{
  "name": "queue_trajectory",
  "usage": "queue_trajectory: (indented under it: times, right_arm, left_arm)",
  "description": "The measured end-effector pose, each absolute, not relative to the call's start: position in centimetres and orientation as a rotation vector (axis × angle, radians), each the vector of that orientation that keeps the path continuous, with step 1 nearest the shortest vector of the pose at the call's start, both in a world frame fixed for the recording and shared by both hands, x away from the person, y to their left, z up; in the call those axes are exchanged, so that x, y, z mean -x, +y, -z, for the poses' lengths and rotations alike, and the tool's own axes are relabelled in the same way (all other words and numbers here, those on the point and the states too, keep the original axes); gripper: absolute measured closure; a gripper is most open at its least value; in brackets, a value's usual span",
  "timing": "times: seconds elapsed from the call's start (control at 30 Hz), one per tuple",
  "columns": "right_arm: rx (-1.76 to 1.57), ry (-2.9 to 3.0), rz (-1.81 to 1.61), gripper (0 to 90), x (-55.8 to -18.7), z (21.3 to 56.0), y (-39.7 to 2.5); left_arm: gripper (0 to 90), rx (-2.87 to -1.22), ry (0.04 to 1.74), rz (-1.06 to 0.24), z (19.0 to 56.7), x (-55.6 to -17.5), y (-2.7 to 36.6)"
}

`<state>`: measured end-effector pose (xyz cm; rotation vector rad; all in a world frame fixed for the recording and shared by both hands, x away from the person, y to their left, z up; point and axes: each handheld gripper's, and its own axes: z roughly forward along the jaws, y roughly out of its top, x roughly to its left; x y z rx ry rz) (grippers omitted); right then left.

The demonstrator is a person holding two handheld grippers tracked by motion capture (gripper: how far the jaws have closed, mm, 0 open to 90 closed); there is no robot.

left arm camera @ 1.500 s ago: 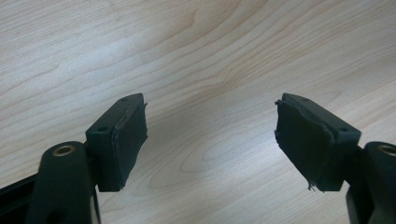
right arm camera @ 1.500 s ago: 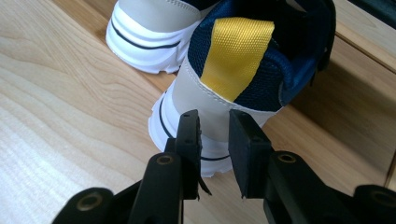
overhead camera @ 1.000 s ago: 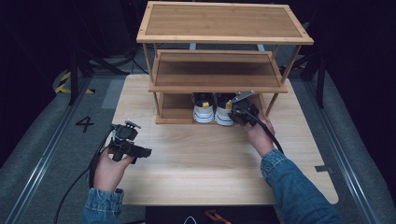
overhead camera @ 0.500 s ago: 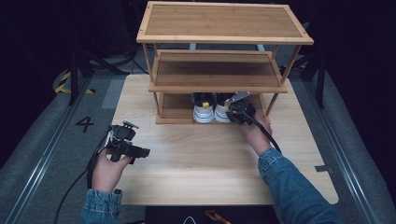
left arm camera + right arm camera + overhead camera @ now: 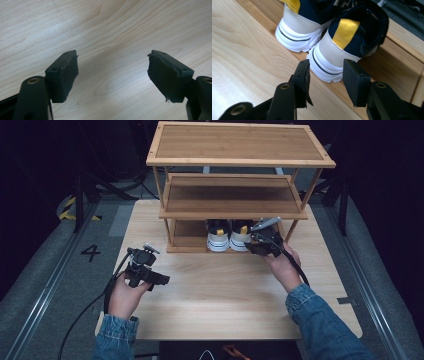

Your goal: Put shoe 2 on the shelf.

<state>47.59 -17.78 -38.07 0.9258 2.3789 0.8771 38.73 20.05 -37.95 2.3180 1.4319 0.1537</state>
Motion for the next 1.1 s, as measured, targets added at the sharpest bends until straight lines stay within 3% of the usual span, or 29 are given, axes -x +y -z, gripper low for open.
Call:
queue_trajectory:
  times: [0.43,1.1]
  right_arm:
    - [-0.944,2.357,-0.911,53.5,-44.7,36.2,-21.4]
    - [-1.115,2.337,-1.036,49.5,-41.8,36.5,-29.6]
  left_arm:
    - [24.5,-2.358,1.383,-0.138,38.2,-40.0,18.2]
    - [23.9,-2.376,1.328,-0.121,38.2,-41.2,18.0]
